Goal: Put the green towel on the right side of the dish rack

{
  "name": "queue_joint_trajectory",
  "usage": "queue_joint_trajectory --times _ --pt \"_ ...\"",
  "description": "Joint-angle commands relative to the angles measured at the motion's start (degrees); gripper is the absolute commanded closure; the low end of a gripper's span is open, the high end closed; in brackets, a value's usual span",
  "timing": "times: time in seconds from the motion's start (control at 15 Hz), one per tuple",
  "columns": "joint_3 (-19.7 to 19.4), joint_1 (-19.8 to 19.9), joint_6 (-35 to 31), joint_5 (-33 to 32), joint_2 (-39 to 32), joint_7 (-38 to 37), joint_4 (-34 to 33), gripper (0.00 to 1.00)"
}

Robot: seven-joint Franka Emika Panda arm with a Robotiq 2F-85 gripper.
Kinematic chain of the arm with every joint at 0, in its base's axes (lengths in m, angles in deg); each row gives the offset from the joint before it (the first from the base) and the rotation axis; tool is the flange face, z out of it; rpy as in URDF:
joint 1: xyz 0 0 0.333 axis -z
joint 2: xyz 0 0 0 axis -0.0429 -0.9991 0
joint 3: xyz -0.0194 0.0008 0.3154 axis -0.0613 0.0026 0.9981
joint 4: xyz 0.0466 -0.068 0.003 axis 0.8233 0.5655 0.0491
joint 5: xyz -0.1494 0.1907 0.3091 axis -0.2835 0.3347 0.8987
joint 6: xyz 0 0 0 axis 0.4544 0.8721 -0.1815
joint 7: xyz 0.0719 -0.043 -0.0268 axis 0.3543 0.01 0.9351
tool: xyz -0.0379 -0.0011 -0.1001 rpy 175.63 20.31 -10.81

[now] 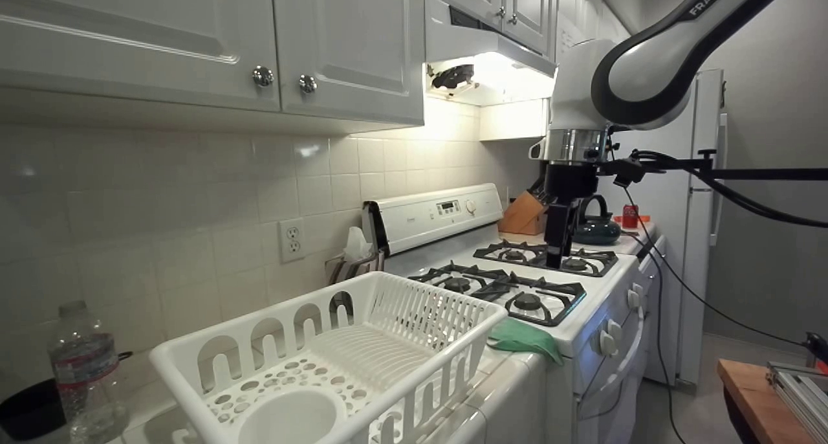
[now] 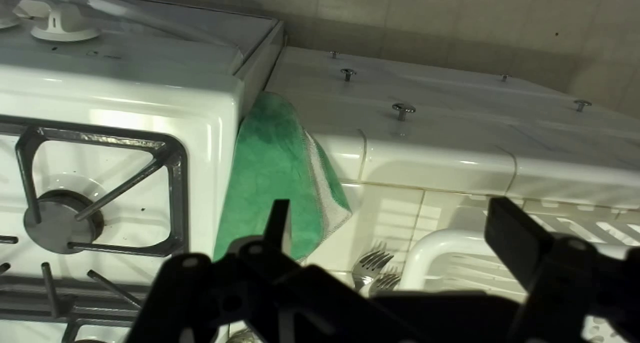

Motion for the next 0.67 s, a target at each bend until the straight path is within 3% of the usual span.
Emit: queue_joint_trajectory --times 0.0,0.27,0.6 --pt "0.34 0.17 -0.07 0.46 -0.53 -1.55 0.07 0.00" --pt "0.08 -0.02 -5.82 1.80 -1.82 -3.30 2.84 0.00" --pt "0.11 0.04 -18.93 0.73 -3.86 -1.96 8.32 0.00"
